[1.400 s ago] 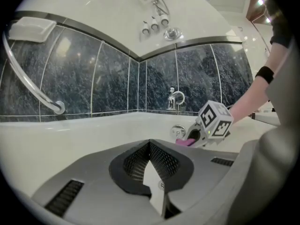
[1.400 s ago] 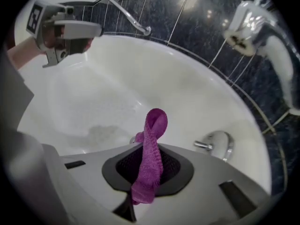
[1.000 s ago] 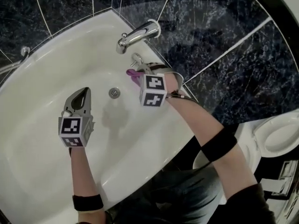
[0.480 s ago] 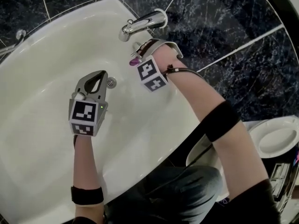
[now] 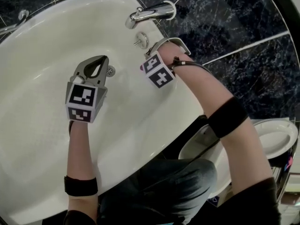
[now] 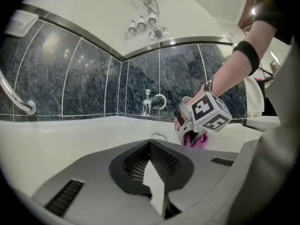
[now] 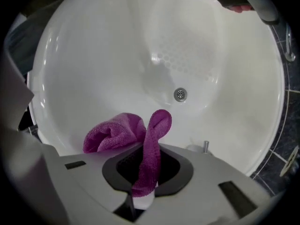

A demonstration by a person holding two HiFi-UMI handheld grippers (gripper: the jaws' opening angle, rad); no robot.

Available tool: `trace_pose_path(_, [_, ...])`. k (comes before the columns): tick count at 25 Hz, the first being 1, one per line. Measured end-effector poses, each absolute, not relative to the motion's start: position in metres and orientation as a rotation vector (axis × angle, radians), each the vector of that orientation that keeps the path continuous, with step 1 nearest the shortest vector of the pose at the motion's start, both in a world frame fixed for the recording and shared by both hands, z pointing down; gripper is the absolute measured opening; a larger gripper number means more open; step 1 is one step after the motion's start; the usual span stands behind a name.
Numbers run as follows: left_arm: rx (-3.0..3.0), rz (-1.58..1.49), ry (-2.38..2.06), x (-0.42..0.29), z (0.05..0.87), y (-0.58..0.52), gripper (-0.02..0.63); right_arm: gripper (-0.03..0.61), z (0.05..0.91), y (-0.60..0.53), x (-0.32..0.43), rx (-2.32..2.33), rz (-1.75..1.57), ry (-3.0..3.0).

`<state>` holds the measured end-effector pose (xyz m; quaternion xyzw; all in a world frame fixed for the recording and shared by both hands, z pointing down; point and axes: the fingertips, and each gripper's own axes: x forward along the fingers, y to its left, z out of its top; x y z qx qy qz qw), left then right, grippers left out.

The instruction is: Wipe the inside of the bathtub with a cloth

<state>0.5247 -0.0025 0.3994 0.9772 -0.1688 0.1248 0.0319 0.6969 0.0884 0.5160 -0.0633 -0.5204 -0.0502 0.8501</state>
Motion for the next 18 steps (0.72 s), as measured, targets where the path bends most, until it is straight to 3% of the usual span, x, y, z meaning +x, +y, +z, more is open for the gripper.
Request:
trace_pose_path(9, [2.988, 0.362, -0.533, 0.521, 0.396, -0.003, -0.003, 0.063, 0.516, 0.157, 0.665, -0.169, 0.226, -1.173])
trace_pose_path(18, [2.975, 0.351, -0.597, 0.510, 0.395, -0.016, -0.002, 0.060, 0.519, 0.175, 0.533, -0.036, 0.549, -1.678])
